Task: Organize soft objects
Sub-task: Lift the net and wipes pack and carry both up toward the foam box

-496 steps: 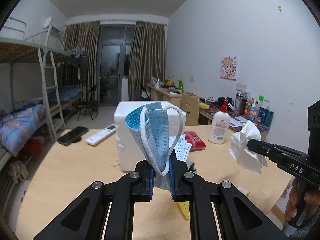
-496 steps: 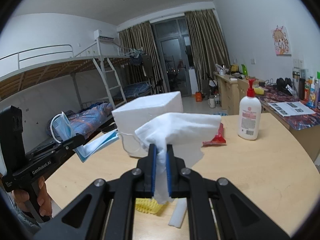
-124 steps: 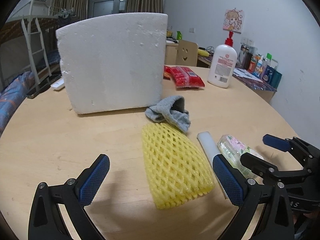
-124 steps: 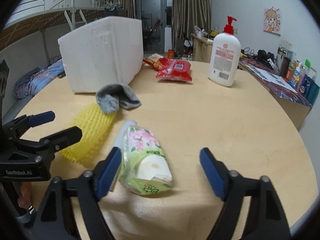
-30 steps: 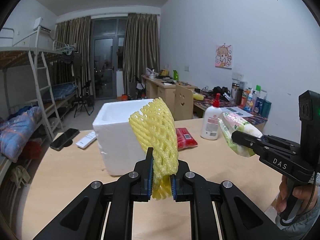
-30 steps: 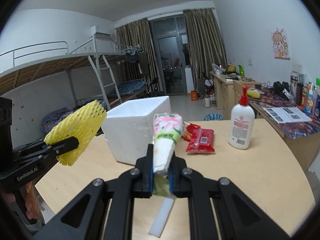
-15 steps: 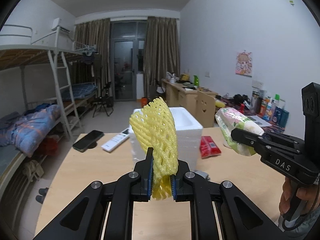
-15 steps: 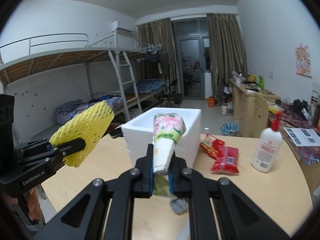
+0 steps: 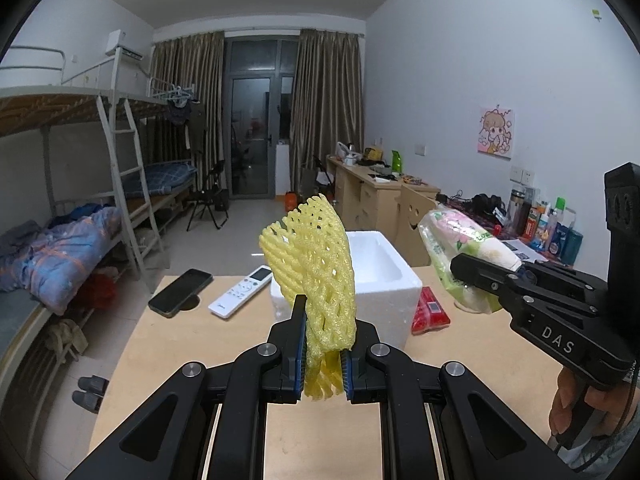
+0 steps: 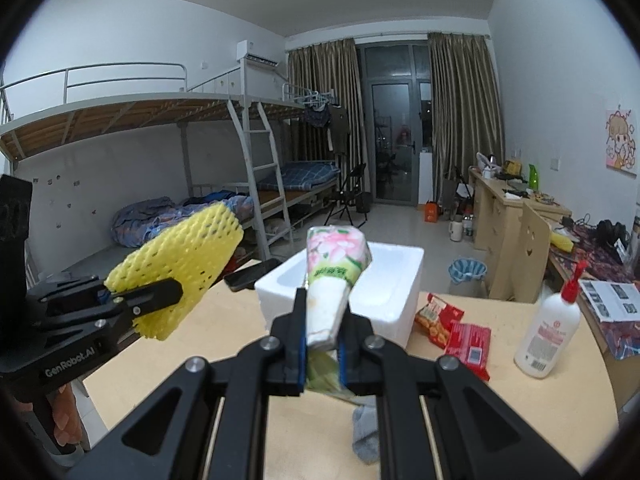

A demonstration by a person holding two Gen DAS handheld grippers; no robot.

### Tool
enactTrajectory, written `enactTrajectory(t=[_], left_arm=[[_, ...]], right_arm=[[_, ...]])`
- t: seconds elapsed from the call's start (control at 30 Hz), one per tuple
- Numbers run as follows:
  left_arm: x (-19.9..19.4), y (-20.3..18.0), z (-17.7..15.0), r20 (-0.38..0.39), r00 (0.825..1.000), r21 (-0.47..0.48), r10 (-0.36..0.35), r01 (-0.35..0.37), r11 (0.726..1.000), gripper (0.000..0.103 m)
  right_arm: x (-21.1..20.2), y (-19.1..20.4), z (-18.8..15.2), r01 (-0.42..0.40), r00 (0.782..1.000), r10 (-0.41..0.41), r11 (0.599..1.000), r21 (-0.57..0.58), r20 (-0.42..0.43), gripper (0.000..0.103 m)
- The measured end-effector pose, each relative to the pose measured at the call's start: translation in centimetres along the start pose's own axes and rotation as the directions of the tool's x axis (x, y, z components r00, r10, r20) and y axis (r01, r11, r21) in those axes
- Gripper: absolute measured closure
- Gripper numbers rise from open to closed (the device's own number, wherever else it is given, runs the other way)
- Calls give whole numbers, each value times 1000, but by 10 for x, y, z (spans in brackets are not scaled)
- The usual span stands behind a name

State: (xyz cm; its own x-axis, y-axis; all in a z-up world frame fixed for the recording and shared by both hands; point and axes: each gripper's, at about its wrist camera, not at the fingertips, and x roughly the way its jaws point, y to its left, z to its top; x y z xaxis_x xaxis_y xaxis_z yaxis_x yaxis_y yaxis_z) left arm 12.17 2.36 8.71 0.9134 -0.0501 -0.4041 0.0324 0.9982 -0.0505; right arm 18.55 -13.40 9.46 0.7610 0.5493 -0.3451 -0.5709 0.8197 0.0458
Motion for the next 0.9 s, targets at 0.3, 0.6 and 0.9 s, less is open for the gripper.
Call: enactTrajectory(t=[0.3,0.6,0.9], left_arm=[[25,8,32,-17,999,-11,-27,27,1000,88],[52,11,61,-17,999,-25,-49,48,999,88],[84,19,75,-22,999,-34,-36,35,999,88]], right_arm=[[12,-1,26,26,999,-25,999,-31,26,89],[35,-5,41,21,999,-20,999,-34,26,89],[61,-15,46,9,1000,-9,999,-33,17,89]])
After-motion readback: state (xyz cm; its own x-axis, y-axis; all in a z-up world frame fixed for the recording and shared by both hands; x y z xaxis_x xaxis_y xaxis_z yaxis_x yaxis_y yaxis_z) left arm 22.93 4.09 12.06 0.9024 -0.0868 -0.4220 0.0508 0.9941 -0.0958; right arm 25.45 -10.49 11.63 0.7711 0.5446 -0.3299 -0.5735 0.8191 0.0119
